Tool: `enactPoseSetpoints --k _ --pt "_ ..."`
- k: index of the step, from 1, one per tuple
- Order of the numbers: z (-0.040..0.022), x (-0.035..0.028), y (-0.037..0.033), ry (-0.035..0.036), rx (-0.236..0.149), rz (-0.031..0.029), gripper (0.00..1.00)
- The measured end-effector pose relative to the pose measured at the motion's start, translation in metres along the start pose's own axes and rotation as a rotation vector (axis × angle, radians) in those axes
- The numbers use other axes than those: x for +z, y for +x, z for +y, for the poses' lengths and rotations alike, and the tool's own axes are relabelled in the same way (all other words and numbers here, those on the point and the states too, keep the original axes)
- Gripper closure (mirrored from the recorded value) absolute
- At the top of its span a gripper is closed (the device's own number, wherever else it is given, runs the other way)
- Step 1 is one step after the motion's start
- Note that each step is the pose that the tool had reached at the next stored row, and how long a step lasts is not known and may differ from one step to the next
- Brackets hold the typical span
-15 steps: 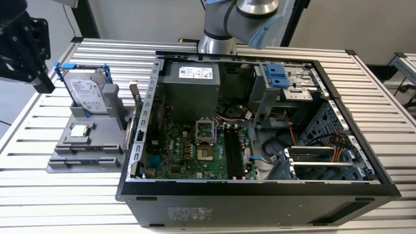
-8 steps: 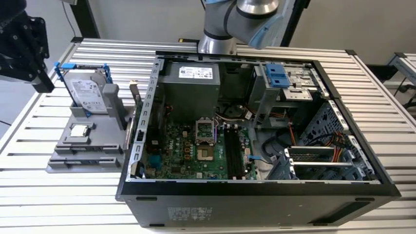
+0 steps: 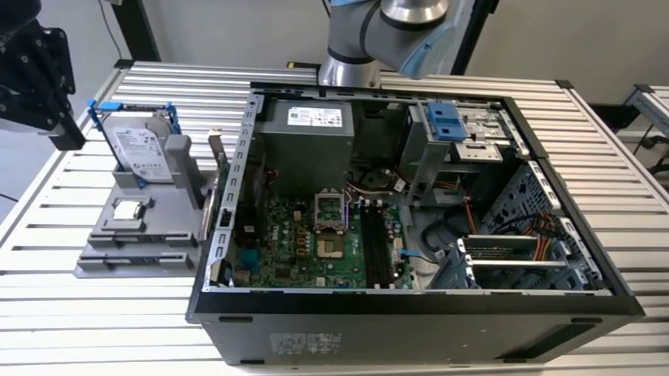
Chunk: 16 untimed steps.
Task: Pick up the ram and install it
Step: 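Pick up the ram and move it above insertion slot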
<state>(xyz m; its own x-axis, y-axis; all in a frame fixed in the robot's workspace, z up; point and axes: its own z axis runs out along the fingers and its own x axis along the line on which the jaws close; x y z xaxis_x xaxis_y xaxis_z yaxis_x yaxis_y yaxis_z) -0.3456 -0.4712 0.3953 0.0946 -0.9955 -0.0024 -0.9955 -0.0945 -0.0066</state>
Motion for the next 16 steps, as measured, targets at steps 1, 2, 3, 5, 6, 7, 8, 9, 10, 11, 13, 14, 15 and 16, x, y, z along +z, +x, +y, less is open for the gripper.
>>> enactPoseSetpoints --k 1,2,3,5,6,7,8,9,10,11,13,14,15,16 --pt "0.0 0.0 0.0 -0.0002 -0.008 0.0004 1.0" --pt "0.0 0.0 0.0 -0.0002 -0.012 0.0004 1.0" --pt "0.0 0.0 0.0 0.0 -0.015 0.0004 1.0" --pt "0.0 0.0 0.0 0.0 -0.022 0.0004 1.0" --pt "0.0 0.0 0.0 0.0 -0.025 0.0004 1.0" --pt "0.0 0.0 0.0 -0.0001 -0.028 0.0003 1.0" --pt "0.0 0.0 -0.0001 -0.0001 -0.031 0.0003 1.0" --pt "0.0 0.0 -0.0001 -0.0001 -0.035 0.0002 0.0" --pt "0.0001 0.0 -0.0001 -0.0001 -0.038 0.0003 0.0" --pt "0.0 0.0 -0.0001 -0.0001 -0.041 0.0002 0.0" --pt "0.0 0.0 -0.0001 -0.0001 -0.048 0.0002 0.0" --pt "0.0 0.0 -0.0001 -0.0001 -0.051 0.0002 0.0" --pt "0.0 0.0 -0.0001 -0.0001 -0.054 0.0001 0.0" --pt "0.0 0.0001 -0.0001 -0.0001 -0.054 0.0001 0.0"
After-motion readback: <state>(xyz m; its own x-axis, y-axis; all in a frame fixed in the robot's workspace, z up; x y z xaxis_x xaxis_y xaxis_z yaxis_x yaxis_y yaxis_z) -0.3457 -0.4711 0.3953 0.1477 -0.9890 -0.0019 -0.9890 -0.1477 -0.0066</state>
